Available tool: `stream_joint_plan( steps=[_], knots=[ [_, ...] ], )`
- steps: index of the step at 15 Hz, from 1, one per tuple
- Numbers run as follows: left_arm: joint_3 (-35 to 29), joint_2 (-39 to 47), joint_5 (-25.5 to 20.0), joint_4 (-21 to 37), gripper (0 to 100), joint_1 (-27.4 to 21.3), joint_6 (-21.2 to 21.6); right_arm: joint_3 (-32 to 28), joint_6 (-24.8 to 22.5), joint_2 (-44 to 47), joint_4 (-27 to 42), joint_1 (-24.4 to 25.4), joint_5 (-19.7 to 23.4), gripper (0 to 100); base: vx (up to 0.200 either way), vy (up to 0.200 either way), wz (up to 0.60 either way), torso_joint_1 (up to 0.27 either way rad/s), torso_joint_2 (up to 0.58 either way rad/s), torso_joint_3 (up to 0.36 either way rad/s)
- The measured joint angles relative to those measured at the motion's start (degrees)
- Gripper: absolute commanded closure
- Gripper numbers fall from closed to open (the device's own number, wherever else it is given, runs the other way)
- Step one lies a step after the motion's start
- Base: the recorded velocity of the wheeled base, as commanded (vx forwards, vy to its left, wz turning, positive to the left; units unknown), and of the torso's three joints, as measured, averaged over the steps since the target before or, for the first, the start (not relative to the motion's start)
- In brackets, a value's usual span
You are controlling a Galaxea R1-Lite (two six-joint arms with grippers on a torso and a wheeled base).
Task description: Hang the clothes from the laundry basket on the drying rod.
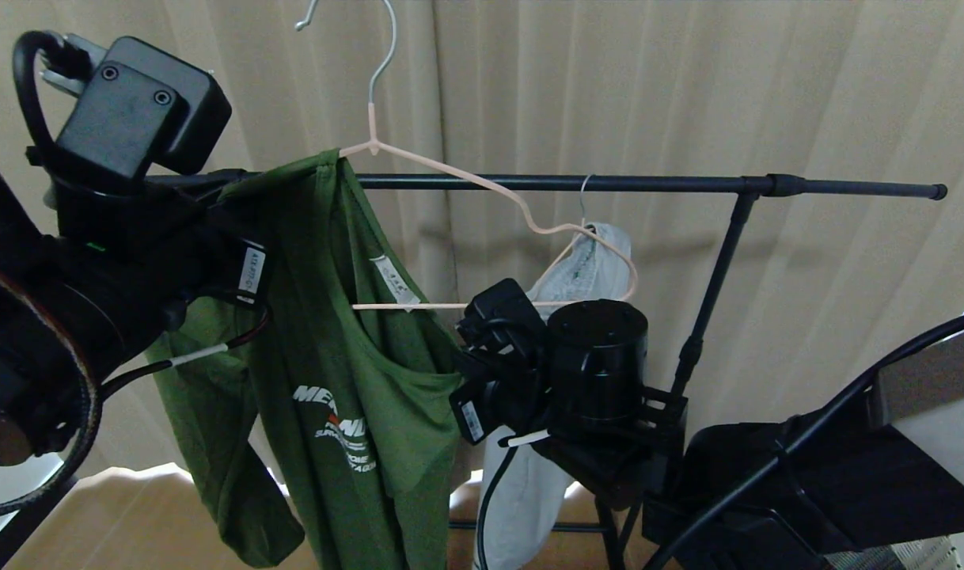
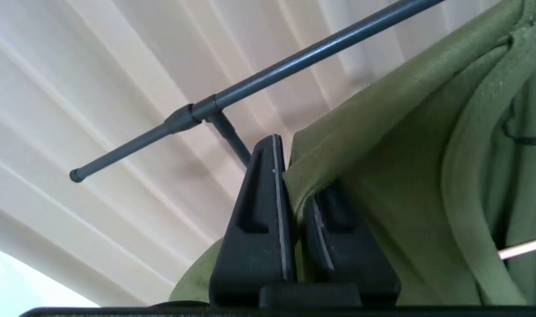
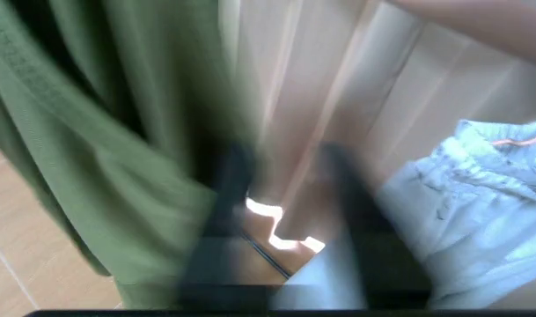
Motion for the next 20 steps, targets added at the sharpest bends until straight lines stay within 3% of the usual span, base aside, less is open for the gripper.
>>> stream_joint_plan(
  steps=[5,12,20],
  knots=[
    [0.0,0.3,0.7,0.0,100,4.3,0.4,4.8,0.0,-3.8,-0.2,-0.6,0.0,100,0.0,0.0,0.0,0.0,0.0,0.0],
    [3.1,-0.2,0.7,0.0,100,6.2,0.5,13.9,-0.2,-13.3,-2.3,-7.9,0.0,100,0.0,0.0,0.0,0.0,0.0,0.0],
    [9.2,-1.2,0.6,-2.8,100,9.0,0.9,14.9,-0.4,-18.8,-0.5,-9.4,0.1,100,0.0,0.0,0.0,0.0,0.0,0.0]
  ],
)
